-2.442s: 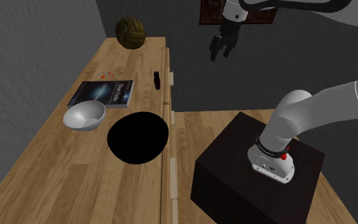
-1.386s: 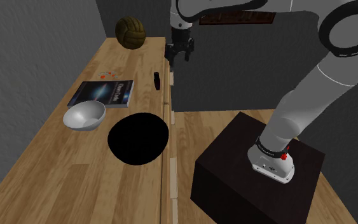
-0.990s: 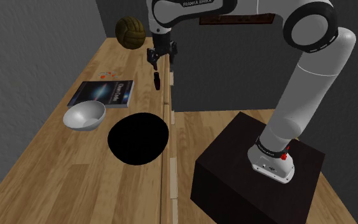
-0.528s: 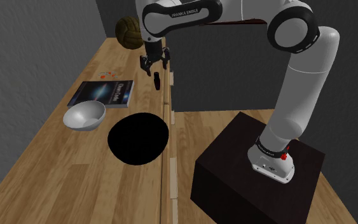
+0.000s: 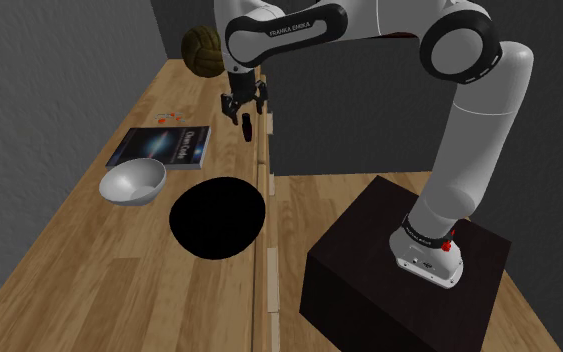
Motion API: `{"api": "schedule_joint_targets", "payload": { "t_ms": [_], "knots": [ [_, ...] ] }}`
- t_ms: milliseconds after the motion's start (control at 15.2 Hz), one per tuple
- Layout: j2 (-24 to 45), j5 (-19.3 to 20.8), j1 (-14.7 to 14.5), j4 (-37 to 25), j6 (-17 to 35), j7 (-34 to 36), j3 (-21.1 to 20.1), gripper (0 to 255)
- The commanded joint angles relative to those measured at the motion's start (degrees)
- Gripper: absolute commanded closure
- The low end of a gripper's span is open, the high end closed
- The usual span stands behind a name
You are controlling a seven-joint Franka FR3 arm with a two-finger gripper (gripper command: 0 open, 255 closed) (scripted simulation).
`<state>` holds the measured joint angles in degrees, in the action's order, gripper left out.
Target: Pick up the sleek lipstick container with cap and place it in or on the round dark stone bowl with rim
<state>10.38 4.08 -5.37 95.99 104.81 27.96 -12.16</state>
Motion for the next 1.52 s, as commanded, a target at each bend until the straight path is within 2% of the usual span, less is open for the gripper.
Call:
{"api": "schedule_joint_targets", "payload": {
  "t_ms": [0, 66, 132, 726, 1452],
  "knots": [
    [0.01, 0.00, 0.00, 0.01, 0.03, 0.00, 0.00, 0],
    [0.01, 0.00, 0.00, 0.01, 0.03, 0.00, 0.00, 0],
    [0.01, 0.00, 0.00, 0.01, 0.03, 0.00, 0.00, 255],
    [0.01, 0.00, 0.00, 0.01, 0.03, 0.00, 0.00, 255],
    [0.05, -0.09, -0.19, -8.52, -8.46, -0.30, -0.12, 255]
  ]
}}
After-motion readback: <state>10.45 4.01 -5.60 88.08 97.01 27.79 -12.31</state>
